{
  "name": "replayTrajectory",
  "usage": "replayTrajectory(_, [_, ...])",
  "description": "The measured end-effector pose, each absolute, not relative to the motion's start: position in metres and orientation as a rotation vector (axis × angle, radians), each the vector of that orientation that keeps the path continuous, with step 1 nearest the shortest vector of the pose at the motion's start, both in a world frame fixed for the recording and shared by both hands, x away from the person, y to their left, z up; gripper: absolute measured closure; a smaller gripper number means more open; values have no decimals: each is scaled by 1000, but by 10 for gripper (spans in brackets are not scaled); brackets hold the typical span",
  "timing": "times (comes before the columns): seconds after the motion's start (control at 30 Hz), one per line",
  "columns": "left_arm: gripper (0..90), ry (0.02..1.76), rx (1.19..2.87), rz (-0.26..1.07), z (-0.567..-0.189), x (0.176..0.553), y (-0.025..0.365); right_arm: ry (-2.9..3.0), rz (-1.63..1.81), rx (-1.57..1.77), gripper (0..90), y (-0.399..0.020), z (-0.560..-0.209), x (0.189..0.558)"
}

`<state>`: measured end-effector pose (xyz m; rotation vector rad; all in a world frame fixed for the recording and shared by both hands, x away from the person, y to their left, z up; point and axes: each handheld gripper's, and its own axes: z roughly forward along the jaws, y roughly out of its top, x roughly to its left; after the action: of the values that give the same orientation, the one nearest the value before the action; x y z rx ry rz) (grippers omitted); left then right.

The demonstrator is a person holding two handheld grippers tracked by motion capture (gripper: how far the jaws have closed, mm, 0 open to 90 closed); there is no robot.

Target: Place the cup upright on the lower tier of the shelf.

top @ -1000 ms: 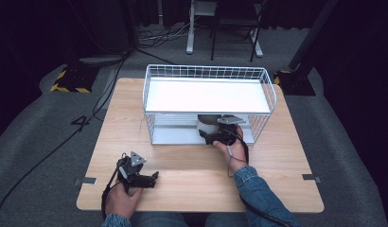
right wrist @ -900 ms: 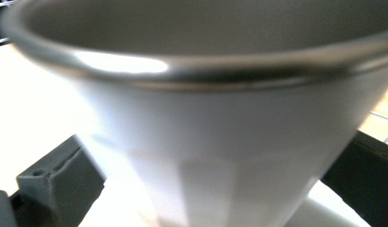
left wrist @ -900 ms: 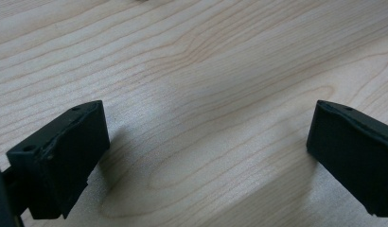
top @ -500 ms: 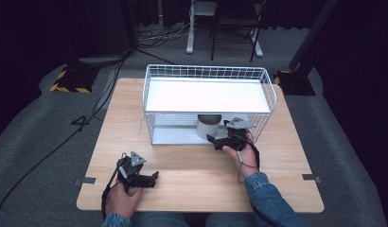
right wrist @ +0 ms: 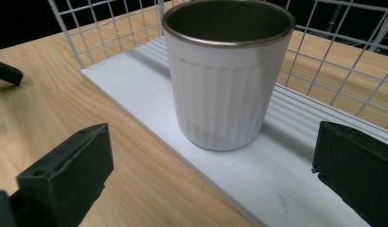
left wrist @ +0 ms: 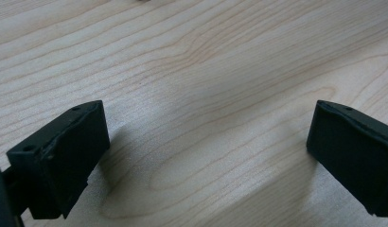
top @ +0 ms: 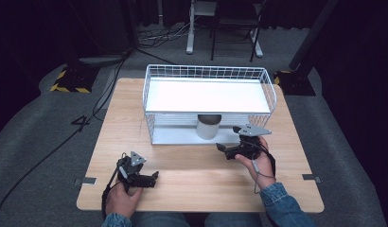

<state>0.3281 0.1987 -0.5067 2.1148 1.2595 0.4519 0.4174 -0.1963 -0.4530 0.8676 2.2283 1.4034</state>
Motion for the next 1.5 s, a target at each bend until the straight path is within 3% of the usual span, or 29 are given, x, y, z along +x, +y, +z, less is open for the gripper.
replayTrajectory(0.77, [4,1266,2111,456,-507,329,198,2244,1269,986,0,-266,-437,372])
replayTrajectory(1.5, [5,1272,2107,452,-507,333,197,2247,1015,1234,22,-335,-474,354])
